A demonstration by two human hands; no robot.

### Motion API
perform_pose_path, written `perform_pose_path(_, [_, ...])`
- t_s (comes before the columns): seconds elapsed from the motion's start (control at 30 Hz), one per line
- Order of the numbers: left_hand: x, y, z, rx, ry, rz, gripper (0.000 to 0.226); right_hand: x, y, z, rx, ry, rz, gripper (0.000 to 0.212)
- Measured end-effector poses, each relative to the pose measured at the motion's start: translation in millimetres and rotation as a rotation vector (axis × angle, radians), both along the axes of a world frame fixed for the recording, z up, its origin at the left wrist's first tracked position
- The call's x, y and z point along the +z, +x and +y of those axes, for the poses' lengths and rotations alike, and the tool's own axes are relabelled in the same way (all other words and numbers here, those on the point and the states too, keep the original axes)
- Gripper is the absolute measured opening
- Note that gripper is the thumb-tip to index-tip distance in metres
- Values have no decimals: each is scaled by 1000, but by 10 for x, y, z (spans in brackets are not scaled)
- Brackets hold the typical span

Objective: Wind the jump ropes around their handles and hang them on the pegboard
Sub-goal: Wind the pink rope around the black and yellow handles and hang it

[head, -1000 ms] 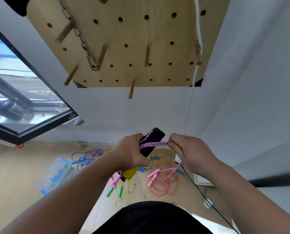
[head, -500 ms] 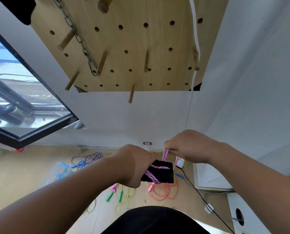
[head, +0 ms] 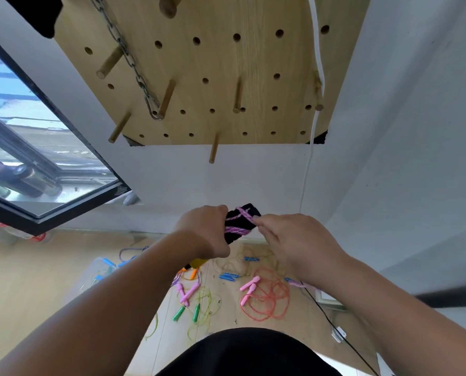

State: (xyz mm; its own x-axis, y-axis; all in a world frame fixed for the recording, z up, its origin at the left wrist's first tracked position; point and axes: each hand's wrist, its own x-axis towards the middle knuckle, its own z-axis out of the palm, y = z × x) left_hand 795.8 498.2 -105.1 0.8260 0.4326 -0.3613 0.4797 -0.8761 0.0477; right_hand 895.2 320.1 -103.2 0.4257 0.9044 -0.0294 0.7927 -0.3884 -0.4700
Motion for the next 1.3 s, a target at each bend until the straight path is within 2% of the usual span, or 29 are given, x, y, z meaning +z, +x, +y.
perform_pose_path(0.13, [6, -43, -62, 86, -171, -124, 39, -156, -24, -225, -167, 260, 330, 9])
perform_pose_path(0.23, [27, -55, -145, 94, -296, -199, 41, -250, -60, -298, -239, 337, 601, 13])
perform_pose_path(0.37, [64, -80, -217, 138, -529, -292, 39, -343, -59, -279, -262, 421, 973, 3])
perform_pose_path(0.43, [134, -110, -231, 243, -758, -394, 36, -391, 3, -274, -245, 425, 966, 8])
perform_pose_path(0.5, [247, -137, -203, 296, -944, -486, 34, -450, 75, -304, -250, 376, 934, 26])
perform_pose_path(0.6, [395, -180, -156, 74, -798, -396, 39, -518, 151, -378, -221, 259, 1042, 43])
perform_pose_path(0.73, [434, -225, -291, -220, -582, -179, 39, -507, 306, -376, -79, 32, 1020, 35])
perform_pose_path(0.83, [318, -219, -392, -417, -300, -8, 31, -369, 471, -219, -11, -134, 851, 32])
perform_pose_path(0.93, [159, -199, -382, -425, -99, 90, 26, -123, 500, 13, 30, -251, 572, 23])
perform_pose_path(1.13, [68, -135, -294, -465, 158, 103, 23, -102, 126, 310, -35, -184, 258, 29])
perform_pose_path(1.3, [4, -113, -305, -470, 271, 70, 26, -186, 28, 296, -184, -46, 341, 29])
